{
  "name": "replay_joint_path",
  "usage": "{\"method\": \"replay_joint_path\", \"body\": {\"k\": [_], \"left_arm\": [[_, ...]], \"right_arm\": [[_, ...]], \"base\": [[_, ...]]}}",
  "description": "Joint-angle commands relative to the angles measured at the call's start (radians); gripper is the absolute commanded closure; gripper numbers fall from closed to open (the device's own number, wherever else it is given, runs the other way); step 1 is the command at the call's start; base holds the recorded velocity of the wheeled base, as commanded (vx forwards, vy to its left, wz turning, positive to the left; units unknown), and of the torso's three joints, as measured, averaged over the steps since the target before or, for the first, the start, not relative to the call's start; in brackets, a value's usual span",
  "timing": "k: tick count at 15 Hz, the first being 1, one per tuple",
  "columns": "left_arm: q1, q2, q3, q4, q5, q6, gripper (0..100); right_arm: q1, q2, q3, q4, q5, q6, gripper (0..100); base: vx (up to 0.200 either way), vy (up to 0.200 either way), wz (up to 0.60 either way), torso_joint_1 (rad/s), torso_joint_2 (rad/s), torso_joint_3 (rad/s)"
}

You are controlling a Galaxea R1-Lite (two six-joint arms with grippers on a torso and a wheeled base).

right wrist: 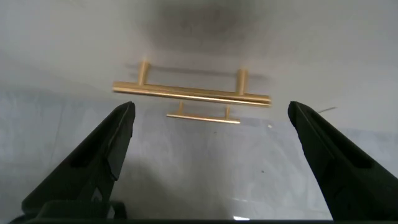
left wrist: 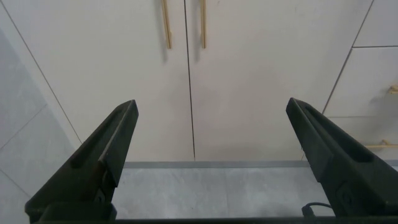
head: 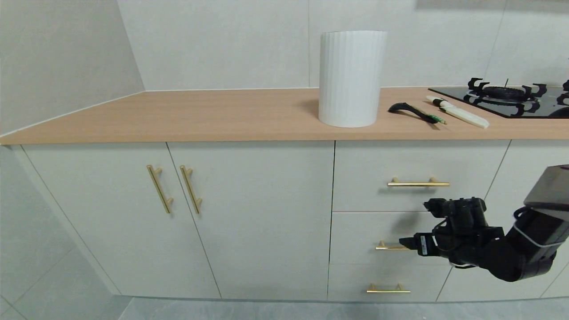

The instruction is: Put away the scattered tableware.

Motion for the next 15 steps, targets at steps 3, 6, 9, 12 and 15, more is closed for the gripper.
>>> {"method": "replay_joint_path", "body": {"k": [3, 6, 9, 12, 15], "left_arm": [[0.000, 0.000, 0.000, 0.000, 0.000, 0.000, 0], [-0.002, 0.000, 0.000, 0.000, 0.000, 0.000, 0], [0.000, 0.000, -0.002, 0.000, 0.000, 0.000, 0], [0.000, 0.000, 0.000, 0.000, 0.000, 0.000, 0], [0.000, 0.000, 0.000, 0.000, 0.000, 0.000, 0]], "right_arm": [[0.006, 0.214, 0.003, -0.238, -0.105, -0.002, 0], [0.004, 0.219, -0.007, -0.247, -0.106, -0.002, 0], [0.001, 0.243, -0.035, -0.247, -0.137, 0.001, 0], [0.000, 0.253, -0.043, -0.249, -0.146, 0.003, 0], [-0.005, 0.257, -0.038, -0.244, -0.146, -0.004, 0]], "base": [[0.000, 0.000, 0.00, 0.000, 0.00, 0.000], [0.000, 0.000, 0.00, 0.000, 0.00, 0.000], [0.000, 0.000, 0.00, 0.000, 0.00, 0.000], [0.000, 0.000, 0.00, 0.000, 0.00, 0.000], [0.000, 0.000, 0.00, 0.000, 0.00, 0.000]]}}
